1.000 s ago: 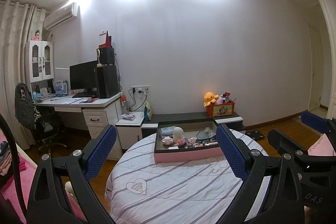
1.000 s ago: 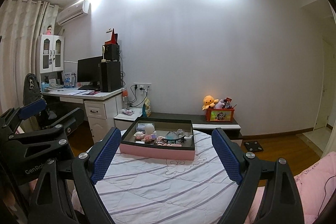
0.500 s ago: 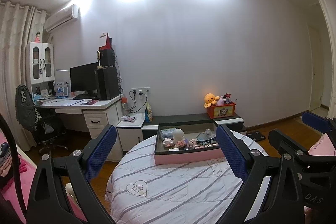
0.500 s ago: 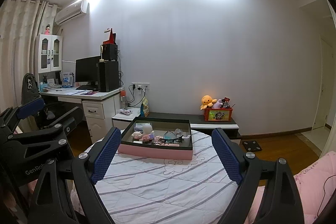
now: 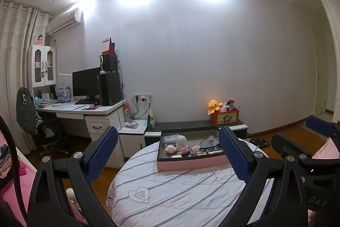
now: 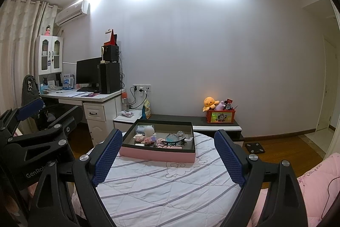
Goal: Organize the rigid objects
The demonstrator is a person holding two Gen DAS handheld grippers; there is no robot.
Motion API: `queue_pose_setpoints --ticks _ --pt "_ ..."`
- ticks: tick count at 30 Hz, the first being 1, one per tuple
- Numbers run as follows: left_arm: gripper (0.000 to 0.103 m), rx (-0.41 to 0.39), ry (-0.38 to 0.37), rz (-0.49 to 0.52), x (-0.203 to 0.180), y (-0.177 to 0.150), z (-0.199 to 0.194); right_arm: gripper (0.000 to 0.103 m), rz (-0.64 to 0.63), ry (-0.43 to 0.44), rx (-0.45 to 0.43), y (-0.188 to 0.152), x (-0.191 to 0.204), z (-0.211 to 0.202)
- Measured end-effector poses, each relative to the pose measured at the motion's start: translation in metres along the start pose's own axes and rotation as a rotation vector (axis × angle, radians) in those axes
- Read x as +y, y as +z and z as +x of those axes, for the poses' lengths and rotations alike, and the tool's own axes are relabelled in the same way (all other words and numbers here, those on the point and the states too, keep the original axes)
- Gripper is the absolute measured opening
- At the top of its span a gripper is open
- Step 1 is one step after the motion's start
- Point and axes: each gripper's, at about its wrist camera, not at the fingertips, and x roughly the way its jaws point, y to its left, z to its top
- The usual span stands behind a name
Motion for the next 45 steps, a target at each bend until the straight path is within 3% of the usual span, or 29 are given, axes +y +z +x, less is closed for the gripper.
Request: queue_pose_setpoints --ticks 45 --pt "0.097 -0.002 0.009 0.003 -0.0011 -0.0044 0.0004 0.090 -0.004 -0.011 0.001 -0.0029 -0.0019 0.0032"
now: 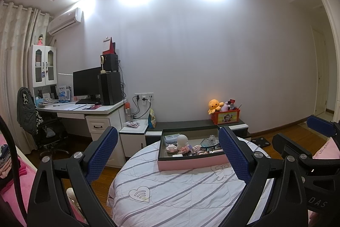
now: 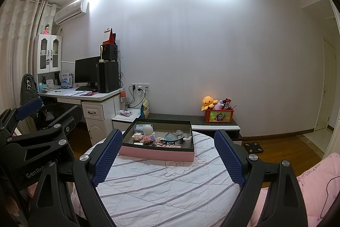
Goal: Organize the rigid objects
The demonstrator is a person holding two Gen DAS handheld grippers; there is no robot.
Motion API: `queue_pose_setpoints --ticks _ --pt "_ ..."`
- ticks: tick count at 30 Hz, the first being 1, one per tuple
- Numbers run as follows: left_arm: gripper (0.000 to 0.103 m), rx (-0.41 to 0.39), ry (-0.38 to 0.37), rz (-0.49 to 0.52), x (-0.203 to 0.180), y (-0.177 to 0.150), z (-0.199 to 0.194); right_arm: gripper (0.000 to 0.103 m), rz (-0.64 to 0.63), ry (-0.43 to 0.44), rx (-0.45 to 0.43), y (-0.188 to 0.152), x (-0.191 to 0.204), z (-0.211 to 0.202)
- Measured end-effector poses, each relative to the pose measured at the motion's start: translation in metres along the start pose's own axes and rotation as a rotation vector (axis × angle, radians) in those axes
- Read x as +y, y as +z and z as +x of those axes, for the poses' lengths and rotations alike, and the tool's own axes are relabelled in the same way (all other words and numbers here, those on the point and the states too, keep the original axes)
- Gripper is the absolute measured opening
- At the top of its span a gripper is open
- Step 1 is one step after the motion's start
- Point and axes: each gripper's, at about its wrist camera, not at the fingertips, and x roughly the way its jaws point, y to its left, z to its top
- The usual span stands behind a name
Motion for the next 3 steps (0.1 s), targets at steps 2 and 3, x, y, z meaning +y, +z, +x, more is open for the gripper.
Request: queue_pose_setpoints --ticks 2,3 --pt "0.097 0.001 -0.001 0.000 0.0001 0.0003 0.0002 0.090 0.001 0.000 0.002 -0.0002 -0.0003 0.0004" --pt "0.097 0.000 -0.001 0.000 0.0000 0.0000 0.0001 0.090 0.000 -0.001 0.001 -0.0002 0.0008 0.0000"
